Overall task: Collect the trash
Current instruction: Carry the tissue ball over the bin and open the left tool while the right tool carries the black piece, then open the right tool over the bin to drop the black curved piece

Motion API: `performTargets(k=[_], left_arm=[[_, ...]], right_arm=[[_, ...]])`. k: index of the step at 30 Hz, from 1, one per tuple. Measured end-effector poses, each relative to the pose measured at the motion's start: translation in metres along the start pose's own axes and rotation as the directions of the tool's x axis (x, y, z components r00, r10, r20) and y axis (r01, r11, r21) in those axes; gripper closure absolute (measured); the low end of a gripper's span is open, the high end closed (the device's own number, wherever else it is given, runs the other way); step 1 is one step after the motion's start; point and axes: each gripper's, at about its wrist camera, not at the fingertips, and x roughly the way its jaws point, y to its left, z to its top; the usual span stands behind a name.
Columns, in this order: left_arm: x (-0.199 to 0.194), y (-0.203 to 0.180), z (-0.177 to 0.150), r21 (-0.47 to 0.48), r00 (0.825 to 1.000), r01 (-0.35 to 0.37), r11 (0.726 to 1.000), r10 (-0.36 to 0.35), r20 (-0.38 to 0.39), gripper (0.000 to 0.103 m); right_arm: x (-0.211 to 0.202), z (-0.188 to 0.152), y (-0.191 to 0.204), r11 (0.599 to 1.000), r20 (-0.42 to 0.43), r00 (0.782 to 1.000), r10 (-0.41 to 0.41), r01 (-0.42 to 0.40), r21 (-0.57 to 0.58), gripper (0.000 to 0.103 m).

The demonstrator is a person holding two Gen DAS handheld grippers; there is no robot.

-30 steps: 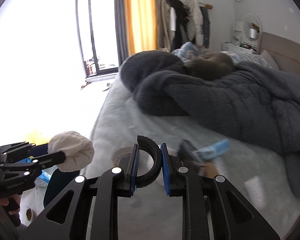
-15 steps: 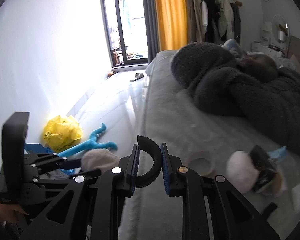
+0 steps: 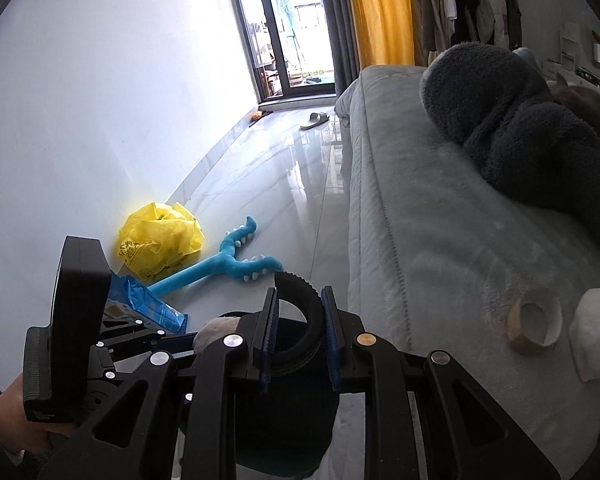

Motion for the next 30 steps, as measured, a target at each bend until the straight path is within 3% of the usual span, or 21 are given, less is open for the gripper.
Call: performTargets(k=[5, 12, 16, 23, 26, 30], left_arm=[[0.013, 0.015, -0.011, -0.04, 0.995, 0.022, 0.999, -0.026, -0.096, 0.064], [0.008, 0.025, -0.012, -0.041, 0.996, 0.0, 0.999, -0.004, -0.089, 0.048], [-0.001, 0.032, -0.009, -0.043, 0.999, -0.011, 0.999, 0.009, -0.045, 0.036], [-0.023, 0.038, -0.001, -0.061, 0.998, 0.0, 0.998, 0.004, 0.066, 0.027], [-0.04, 0.035, 0.007, -0.049, 0.986, -0.035, 0.998, 0.042, 0.159, 0.027], [-0.063, 0.031, 0.017, -0.054, 0.965, -0.013, 0.998, 0.027, 0.262, 0.027]], right_arm=[[0.025, -0.008, 0.005, 0.999, -0.071, 0.997, 0.032, -0.031, 0.017, 0.081], [0.058, -0.019, 0.013, 0.999, -0.166, 0.985, 0.038, -0.036, 0.015, 0.081], [0.072, -0.025, 0.014, 1.0, -0.212, 0.977, 0.029, -0.027, 0.011, 0.081], [0.095, -0.04, 0.016, 1.0, -0.277, 0.961, 0.022, -0.019, 0.013, 0.081], [0.103, -0.046, 0.014, 0.999, -0.298, 0.954, 0.023, -0.014, 0.032, 0.081], [0.111, -0.054, 0.015, 0.999, -0.323, 0.946, 0.012, -0.001, 0.034, 0.081]])
